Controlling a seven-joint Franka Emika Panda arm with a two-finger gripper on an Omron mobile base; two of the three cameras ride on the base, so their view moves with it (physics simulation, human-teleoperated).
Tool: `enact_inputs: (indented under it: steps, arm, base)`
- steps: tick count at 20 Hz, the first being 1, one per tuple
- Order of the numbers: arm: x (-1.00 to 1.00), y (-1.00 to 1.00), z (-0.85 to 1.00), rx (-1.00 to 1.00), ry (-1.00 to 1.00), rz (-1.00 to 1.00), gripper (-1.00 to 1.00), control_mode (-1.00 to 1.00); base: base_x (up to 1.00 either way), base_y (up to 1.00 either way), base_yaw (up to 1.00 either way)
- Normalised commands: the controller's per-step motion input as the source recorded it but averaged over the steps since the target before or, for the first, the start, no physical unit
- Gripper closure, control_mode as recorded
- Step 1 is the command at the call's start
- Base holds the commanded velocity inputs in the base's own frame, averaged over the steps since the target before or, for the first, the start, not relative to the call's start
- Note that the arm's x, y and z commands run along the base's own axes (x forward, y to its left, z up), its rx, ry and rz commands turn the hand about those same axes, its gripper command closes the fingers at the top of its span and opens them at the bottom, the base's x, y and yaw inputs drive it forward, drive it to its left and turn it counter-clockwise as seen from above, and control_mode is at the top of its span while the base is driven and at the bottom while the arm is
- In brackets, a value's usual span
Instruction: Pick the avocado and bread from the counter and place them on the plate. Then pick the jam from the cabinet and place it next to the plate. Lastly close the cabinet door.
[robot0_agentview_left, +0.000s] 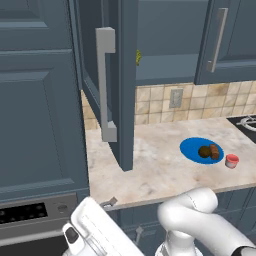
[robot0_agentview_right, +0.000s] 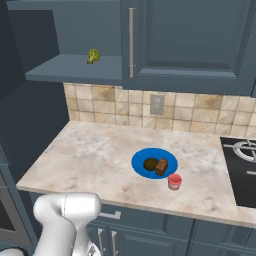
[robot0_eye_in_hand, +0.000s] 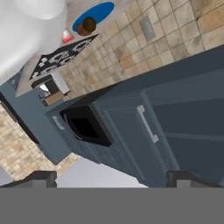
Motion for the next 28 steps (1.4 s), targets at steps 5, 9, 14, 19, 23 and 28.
enact_inputs:
  steps: [5, 9, 14, 19, 23, 28]
  arm:
    - [0.38, 0.30, 0.00, 0.00, 0.00, -0.06, -1.00, -1.00]
    - [0.31, 0.28, 0.00, 0.00, 0.00, -0.04, -1.00, -1.00]
    - [0.29, 0.18, 0.00, 0.00, 0.00, 0.00, -1.00, -1.00]
    - [0.25, 0.05, 0.01, 0.00, -0.01, 0.00, -1.00, -1.00]
    - [0.13, 0.00, 0.11, 0.00, -0.04, 0.00, -1.00, -1.00]
    - [0.03, 0.00, 0.22, 0.00, -0.03, 0.02, -1.00, -1.00]
  base:
    - [0.00, 0.00, 0.00]
    - [0.00, 0.00, 0.00]
    - [0.00, 0.00, 0.00]
    - [0.00, 0.00, 0.00]
    - [0.00, 0.00, 0.00]
    - [0.00, 0.00, 0.00]
